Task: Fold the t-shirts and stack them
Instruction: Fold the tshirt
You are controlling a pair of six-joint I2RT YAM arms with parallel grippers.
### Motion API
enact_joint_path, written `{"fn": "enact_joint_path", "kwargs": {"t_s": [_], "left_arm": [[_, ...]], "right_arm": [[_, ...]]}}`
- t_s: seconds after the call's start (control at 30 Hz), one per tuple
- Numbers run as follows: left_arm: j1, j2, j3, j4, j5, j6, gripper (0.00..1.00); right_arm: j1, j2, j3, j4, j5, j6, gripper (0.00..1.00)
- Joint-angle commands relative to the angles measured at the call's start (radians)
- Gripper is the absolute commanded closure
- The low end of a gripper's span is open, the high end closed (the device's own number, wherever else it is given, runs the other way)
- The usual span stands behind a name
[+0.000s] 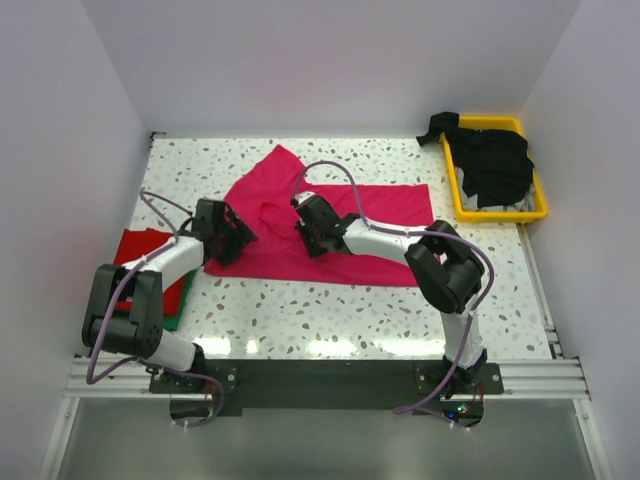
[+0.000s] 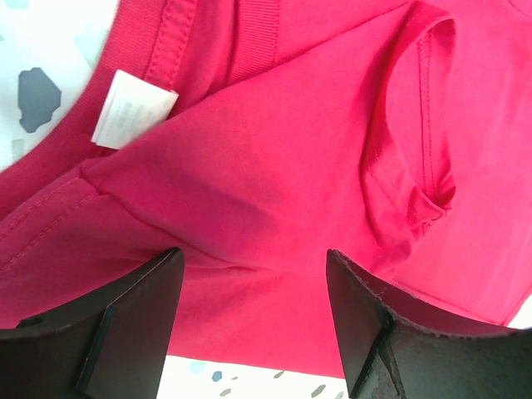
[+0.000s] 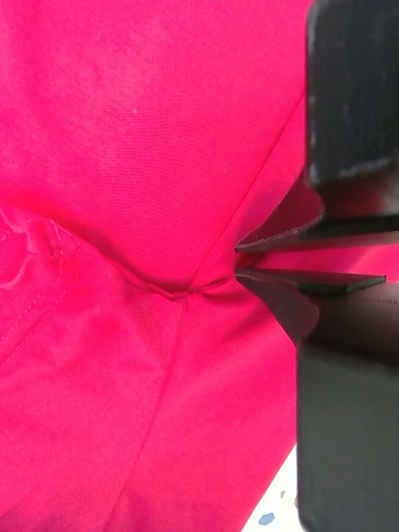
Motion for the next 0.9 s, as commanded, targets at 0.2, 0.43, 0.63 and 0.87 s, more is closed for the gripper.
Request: {"fn": "enact_joint_path", "kwargs": {"t_s": [0.2,0.43,0.63,0.87], "left_arm": [[-0.003,-0.036,-0.022,-0.010,-0.065,-0.024,0.25],[-0.003,-0.040,-0.039,-0.031,-0.097,-0.031,0.25],[-0.003,-0.042,-0.048,-0.059,-0.134,-0.036,0.24],[-0.001,-0.065,-0.062,-0.073,-0.168,-0.039,0.24]], "right_arm": [[0.006,-0.024,-0.009,-0.008,0.052,-0.004,0.94],[0.004,-0.049,-0.007,-0.019,0.115,-0.006,0.95],[0.001,-0.054,0.010,-0.031,0.149,-0.006,0.95],[-0.005,-0.049,0.017,-0.030,0.146,0.002,0.92]]}}
